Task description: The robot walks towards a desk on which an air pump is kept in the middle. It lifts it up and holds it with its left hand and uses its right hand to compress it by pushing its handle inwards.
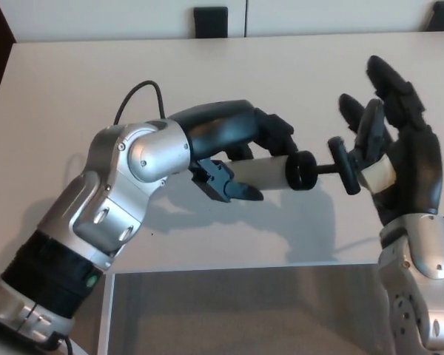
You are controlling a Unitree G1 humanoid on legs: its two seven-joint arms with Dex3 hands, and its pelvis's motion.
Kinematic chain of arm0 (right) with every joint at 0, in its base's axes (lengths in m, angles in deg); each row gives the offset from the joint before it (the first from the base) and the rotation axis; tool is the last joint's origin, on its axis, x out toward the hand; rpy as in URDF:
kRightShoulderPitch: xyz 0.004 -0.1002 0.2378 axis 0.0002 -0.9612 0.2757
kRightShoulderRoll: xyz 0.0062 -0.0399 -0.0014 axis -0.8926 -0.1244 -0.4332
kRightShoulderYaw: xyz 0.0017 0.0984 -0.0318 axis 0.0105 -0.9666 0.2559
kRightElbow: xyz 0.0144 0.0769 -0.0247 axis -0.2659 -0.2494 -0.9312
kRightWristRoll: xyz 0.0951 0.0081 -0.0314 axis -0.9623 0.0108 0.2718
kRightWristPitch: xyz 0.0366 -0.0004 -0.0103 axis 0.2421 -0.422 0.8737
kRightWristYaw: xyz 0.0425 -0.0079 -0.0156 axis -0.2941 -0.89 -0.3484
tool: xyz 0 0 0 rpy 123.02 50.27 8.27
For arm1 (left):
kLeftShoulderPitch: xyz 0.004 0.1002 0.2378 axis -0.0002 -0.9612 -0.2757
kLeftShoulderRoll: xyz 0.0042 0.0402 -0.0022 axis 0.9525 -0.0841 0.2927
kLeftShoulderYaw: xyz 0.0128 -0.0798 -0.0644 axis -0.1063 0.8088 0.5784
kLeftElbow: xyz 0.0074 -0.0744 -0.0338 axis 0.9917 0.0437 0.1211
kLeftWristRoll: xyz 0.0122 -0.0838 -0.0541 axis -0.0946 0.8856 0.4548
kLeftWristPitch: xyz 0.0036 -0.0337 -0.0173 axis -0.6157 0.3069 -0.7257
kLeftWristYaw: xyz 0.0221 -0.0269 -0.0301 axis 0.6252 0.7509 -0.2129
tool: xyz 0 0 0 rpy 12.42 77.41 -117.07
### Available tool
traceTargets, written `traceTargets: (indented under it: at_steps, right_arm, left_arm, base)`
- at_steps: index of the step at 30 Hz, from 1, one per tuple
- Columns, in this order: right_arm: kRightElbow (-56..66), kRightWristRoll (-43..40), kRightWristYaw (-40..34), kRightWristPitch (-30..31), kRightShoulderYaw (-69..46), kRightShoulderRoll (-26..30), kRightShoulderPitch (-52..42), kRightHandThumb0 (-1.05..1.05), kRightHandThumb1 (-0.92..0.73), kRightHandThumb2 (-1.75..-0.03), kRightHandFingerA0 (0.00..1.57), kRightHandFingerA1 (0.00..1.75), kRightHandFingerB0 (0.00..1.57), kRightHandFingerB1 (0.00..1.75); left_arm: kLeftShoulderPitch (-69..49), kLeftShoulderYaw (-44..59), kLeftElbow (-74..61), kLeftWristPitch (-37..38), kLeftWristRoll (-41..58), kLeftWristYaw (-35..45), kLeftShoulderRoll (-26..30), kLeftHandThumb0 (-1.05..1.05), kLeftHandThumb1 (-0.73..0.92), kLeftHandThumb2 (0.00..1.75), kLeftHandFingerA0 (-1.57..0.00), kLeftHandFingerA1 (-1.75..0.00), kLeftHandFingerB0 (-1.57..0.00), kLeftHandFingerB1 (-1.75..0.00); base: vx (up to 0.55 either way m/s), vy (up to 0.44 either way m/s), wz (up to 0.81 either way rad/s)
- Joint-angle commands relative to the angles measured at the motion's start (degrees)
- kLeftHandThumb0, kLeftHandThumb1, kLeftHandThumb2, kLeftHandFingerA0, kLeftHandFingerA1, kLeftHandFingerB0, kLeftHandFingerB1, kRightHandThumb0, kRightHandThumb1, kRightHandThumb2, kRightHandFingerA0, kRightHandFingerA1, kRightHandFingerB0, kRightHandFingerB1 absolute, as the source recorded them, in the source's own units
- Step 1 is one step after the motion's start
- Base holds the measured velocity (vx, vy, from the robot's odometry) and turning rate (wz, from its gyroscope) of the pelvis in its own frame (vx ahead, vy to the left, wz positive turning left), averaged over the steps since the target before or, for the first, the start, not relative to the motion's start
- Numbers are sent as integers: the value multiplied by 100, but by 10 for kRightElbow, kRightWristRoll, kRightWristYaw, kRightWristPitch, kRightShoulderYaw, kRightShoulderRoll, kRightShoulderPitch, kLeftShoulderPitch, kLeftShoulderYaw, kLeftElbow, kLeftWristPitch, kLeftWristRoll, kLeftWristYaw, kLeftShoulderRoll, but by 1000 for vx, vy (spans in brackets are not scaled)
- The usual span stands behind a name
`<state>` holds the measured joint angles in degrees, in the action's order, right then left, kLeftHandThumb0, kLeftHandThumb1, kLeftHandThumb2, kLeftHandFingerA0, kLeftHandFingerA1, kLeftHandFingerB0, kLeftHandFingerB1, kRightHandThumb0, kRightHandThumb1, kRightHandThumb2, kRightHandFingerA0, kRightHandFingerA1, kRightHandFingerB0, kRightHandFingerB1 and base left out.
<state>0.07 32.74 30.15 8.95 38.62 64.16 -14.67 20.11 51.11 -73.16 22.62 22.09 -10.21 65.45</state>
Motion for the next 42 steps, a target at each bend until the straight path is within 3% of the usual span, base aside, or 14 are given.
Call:
traceTargets:
  at_steps: [1,8,10,11,15,16,18,19,23,27,37,38,40,42]
  right_arm:
    - [30,-24,-10,-32,-56,32,5,-79,-92,-72,27,33,22,30]
    - [156,-15,6,-39,-64,54,-39,-81,-92,-72,25,32,18,28]
    - [174,-7,8,-42,-62,57,-46,-81,-92,-72,25,32,18,28]
    - [196,-1,10,-49,-58,58,-56,-79,-92,-73,26,32,19,29]
    - [259,-4,18,-57,-46,56,-85,-79,-92,-71,29,32,24,29]
    - [275,-5,19,-53,-45,56,-92,-81,-92,-69,29,31,24,29]
    - [284,-6,18,-50,-43,57,-96,-81,-92,-69,29,31,24,29]
    - [303,-4,19,-50,-42,59,-104,-81,-92,-71,29,32,22,28]
    - [347,1,24,-59,-39,65,-128,-81,-92,-70,30,32,19,27]
    - [373,0,27,-62,-38,70,-145,-83,-91,-71,31,32,19,27]
    - [412,0,41,-78,-38,88,-184,-84,-92,-71,30,31,18,27]
    - [418,-6,46,-80,-42,92,-193,-85,-91,-68,32,30,22,28]
    - [423,-15,50,-83,-46,95,-203,-85,-91,-68,32,30,22,28]
    - [430,-32,62,-90,-58,103,-229,-84,-91,-68,32,30,21,27]
  left_arm:
    - [53,-33,139,46,-104,-117,40,-17,62,60,-86,-143,-65,-47]
    - [110,-89,290,58,-151,-190,13,-36,58,90,-89,-119,-61,-60]
    - [115,-96,307,59,-155,-200,7,-36,58,90,-89,-119,-61,-60]
    - [117,-105,320,61,-159,-211,-2,-31,65,62,-74,-149,-71,-47]
    - [116,-112,357,61,-152,-258,-40,-25,75,65,-69,-151,-65,-63]
    - [117,-115,361,59,-151,-257,-49,-25,78,66,-70,-143,-38,-34]
    - [120,-117,363,57,-152,-255,-54,-25,78,66,-70,-143,-38,-34]
    - [129,-126,377,47,-156,-243,-69,-33,43,97,0,-47,0,-47]
    - [148,-149,409,41,-171,-245,-97,-85,50,86,0,0,0,-9]
    - [156,-157,423,48,-171,-254,-108,-94,60,61,0,0,0,-3]
    - [168,-163,404,53,-179,-262,-111,-96,67,61,0,0,0,0]
    - [177,-151,392,49,-167,-240,-105,-101,58,93,0,0,0,0]
    - [187,-136,379,44,-154,-213,-98,-101,58,93,0,0,0,0]
    - [191,-121,337,55,-154,-212,-72,-101,68,61,0,0,0,0]
  base:
    - [0,0,0]
    - [0,0,0]
    - [0,0,0]
    - [0,0,0]
    - [0,0,0]
    - [0,0,0]
    - [0,0,0]
    - [0,0,0]
    - [0,0,0]
    - [0,0,0]
    - [0,0,0]
    - [0,0,0]
    - [0,0,0]
    - [0,0,0]
